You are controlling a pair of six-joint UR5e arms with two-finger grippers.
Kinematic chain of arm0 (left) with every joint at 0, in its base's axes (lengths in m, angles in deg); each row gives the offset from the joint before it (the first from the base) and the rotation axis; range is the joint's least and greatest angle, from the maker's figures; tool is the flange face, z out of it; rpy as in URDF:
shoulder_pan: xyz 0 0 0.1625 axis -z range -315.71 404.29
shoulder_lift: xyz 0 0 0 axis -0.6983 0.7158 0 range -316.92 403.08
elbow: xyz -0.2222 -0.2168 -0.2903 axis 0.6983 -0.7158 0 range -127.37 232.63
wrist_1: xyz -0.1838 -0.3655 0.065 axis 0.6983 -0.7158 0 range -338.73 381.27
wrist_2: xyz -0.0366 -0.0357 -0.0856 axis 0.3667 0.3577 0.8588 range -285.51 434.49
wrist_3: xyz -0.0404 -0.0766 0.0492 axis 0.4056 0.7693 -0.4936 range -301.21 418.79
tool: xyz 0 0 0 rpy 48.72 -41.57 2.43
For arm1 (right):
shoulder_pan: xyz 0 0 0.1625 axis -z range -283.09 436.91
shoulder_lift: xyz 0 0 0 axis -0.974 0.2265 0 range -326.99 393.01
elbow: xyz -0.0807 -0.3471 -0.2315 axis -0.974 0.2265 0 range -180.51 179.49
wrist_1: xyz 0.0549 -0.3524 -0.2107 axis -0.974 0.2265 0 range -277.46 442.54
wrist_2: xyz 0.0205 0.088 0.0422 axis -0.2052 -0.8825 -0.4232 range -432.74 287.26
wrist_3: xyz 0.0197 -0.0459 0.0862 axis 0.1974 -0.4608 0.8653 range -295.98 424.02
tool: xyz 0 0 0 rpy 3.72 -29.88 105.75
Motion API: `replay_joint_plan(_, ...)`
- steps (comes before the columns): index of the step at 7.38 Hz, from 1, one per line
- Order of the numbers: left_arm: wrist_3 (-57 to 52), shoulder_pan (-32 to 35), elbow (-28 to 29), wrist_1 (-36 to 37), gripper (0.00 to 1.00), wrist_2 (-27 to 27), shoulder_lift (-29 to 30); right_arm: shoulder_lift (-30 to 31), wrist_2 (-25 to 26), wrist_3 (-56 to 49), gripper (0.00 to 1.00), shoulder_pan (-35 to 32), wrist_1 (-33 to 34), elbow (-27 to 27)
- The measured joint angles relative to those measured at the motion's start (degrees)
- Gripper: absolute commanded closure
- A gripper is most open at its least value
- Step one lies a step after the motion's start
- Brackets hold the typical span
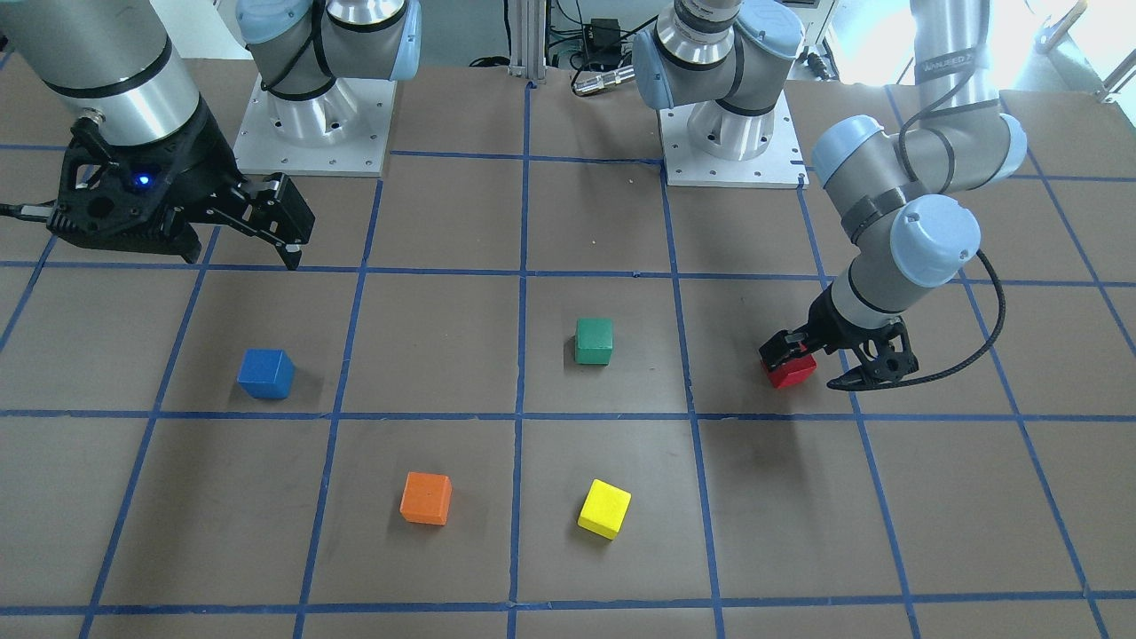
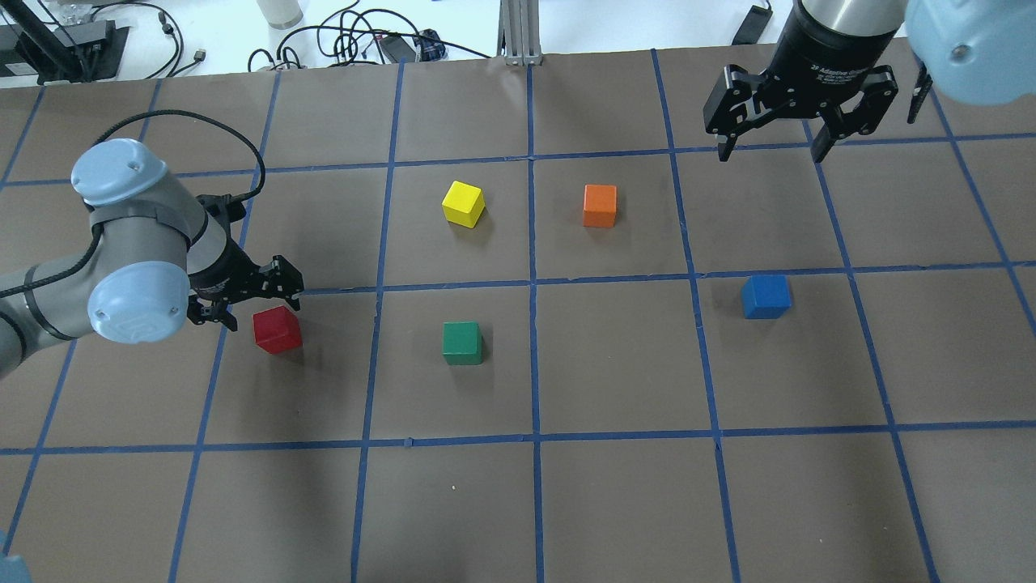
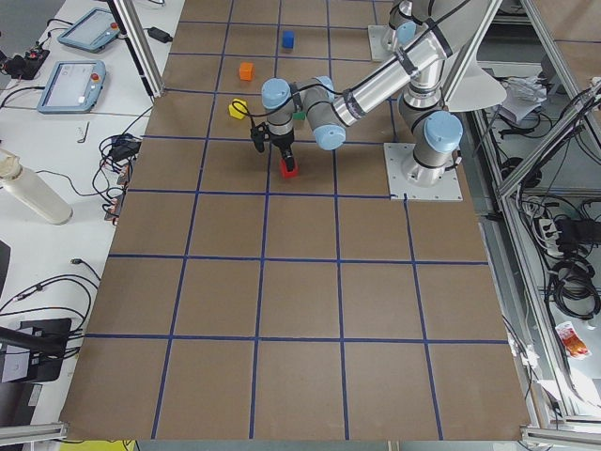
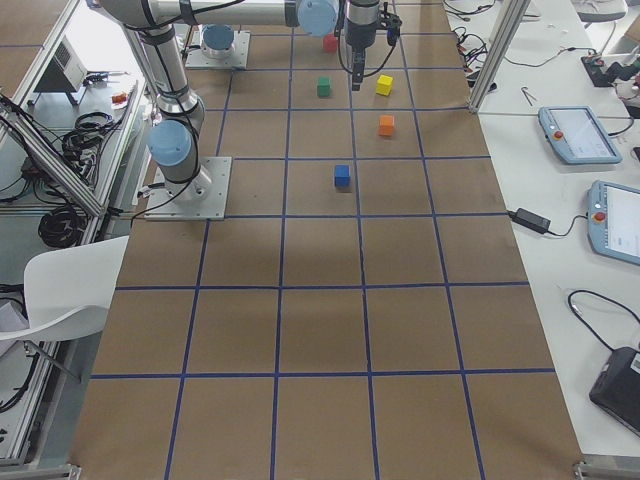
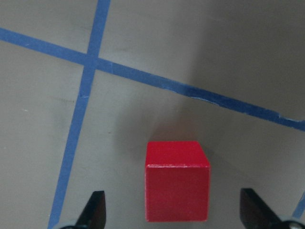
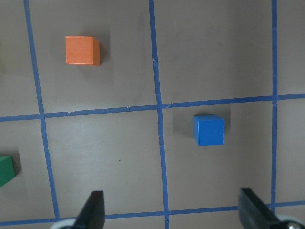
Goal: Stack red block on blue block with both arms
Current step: 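Close the left gripper on the red cube, then lift the red cube with the left gripper and carry it toward the table centre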
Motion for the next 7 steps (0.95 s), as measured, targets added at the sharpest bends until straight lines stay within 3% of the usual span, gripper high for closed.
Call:
replay_joint_plan(1, 0.4, 0.6, -1.3, 2.4, 0.12, -0.2, 0.8, 0.0, 0.1, 0.0, 0.0, 0.0, 0.0, 0.0)
replay_joint_plan(2, 0.5, 0.9, -1.9, 3.8, 0.37, -0.4, 1.4, 0.0, 0.1, 0.0, 0.0, 0.0, 0.0, -0.1)
replay_joint_plan(3, 0.5, 1.0, -2.1, 5.1, 0.76, -0.8, 1.8, 0.1, 0.1, 0.1, 0.0, 0.0, 0.0, -0.2)
replay_joint_plan(4, 0.5, 1.0, -2.1, 5.7, 0.9, -1.5, 2.1, 0.1, 0.1, 0.1, 0.0, 0.0, 0.0, -0.2)
replay_joint_plan(7, 0.3, 1.5, -0.2, 6.7, 0.9, -3.4, 1.2, 0.1, 0.1, 0.4, 0.0, 0.0, 0.0, 0.0)
